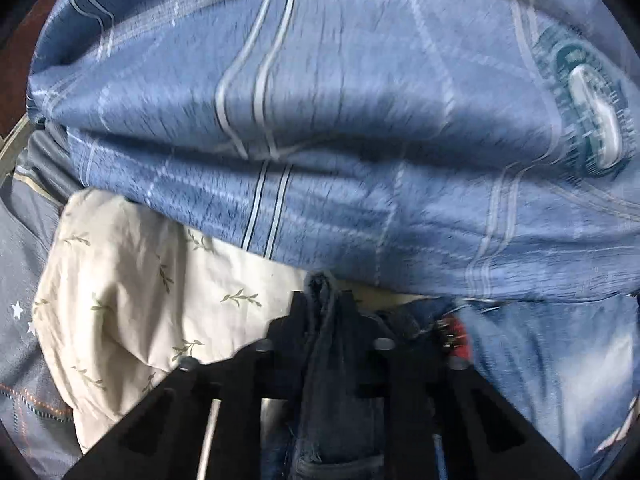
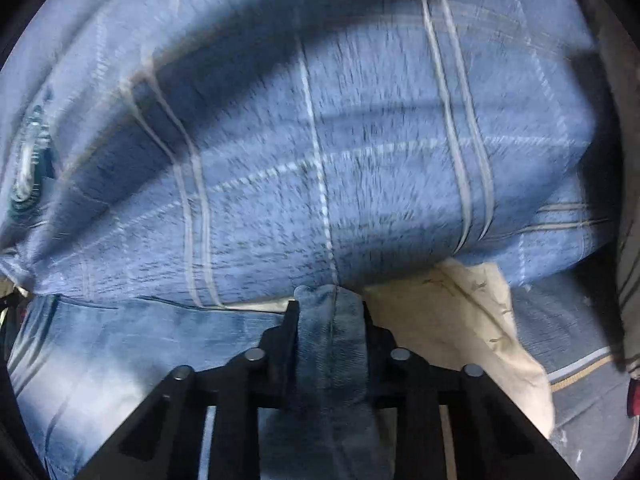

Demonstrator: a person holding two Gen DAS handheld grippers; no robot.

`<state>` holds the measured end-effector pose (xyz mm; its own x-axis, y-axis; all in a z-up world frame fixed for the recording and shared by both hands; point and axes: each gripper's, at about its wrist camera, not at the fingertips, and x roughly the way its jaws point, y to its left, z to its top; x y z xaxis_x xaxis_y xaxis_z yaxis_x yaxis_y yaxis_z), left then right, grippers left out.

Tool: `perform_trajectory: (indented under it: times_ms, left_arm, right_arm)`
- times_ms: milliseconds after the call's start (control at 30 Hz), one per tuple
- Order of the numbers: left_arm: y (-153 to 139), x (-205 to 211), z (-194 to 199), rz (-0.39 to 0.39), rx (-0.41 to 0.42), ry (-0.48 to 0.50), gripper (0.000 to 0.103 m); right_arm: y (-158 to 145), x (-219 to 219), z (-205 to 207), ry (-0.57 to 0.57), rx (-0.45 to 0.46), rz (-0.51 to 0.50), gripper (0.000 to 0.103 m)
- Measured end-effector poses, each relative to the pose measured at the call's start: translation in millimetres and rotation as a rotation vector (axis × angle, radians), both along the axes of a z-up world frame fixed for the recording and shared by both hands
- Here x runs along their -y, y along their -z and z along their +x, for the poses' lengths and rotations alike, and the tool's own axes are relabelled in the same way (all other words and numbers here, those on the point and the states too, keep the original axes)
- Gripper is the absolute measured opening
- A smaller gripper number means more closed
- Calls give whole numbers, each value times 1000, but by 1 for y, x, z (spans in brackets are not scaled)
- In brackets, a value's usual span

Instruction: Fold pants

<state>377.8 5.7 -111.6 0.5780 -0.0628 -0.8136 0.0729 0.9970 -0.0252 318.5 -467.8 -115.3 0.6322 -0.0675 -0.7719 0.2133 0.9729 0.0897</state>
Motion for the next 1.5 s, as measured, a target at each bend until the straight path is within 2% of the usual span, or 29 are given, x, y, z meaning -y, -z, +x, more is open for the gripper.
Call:
perform_trajectory:
  times_ms: [200,333,467,567,600,633,733,867,933,1000,1100,1167,1200,1233,1267,1300,1333,1367,1433,1500]
  left_arm:
    - [-50,-15,-57,-87,127,54,11]
    - [-85,-32,-92,-127,174,59,11]
    - [-104,-52,-128,-160,218,51,11]
    - [-113,-67,-164,-182,234,44,10]
    - [-113,-73,-180,-176,246,42,7]
    - [-111,-74,-184,-165,259,38,0]
    - [-110,-92,-230,-140,320,31,0]
    - [-98,-113,-272,-164,298,30,0]
    - [-84,-117,-282,-136,261,36,0]
    - [-73,-119,-283,-123,220,32,0]
    - [-61,-122,-273,-152,131,7,0]
    - [-58,-121,-259,-176,88,-8,10]
    - [-58,-120,-254,-186,74,-13,27]
    - [-59,-117,-247,-195,67,-19,52]
    - [-60,-115,-238,-193,69,-28,64]
    - [-62,-113,-232,-183,79,-35,75]
    - [-65,-110,-224,-167,99,-43,75]
    - [-67,-105,-212,-145,112,-43,75]
    - [-68,-98,-191,-124,113,-35,75]
    - [-66,-95,-163,-109,97,-52,75]
  right_arm:
    - [-46,14,-62,26,138,66,23]
    - [-73,27,-102,46,205,120,23]
    - [-100,32,-134,64,241,144,23]
    - [-101,28,-157,74,251,157,23]
    - [-101,26,-168,73,254,161,23]
    - [-101,24,-177,71,257,164,23]
    - [-95,18,-217,64,259,166,21]
    - [-80,14,-270,49,250,176,20]
    - [-72,10,-289,40,230,162,20]
    - [-63,8,-303,38,193,145,20]
    - [-57,10,-309,36,148,167,21]
    - [-58,11,-305,53,125,194,21]
    - [-59,11,-301,47,126,212,21]
    - [-62,10,-297,37,132,228,24]
    - [-63,8,-291,26,136,245,27]
    - [-63,5,-284,17,136,276,43]
    - [-61,3,-278,10,138,321,74]
    - [-58,1,-272,11,155,385,81]
    - [-47,-5,-256,24,158,478,81]
    - [-30,-12,-238,64,122,518,81]
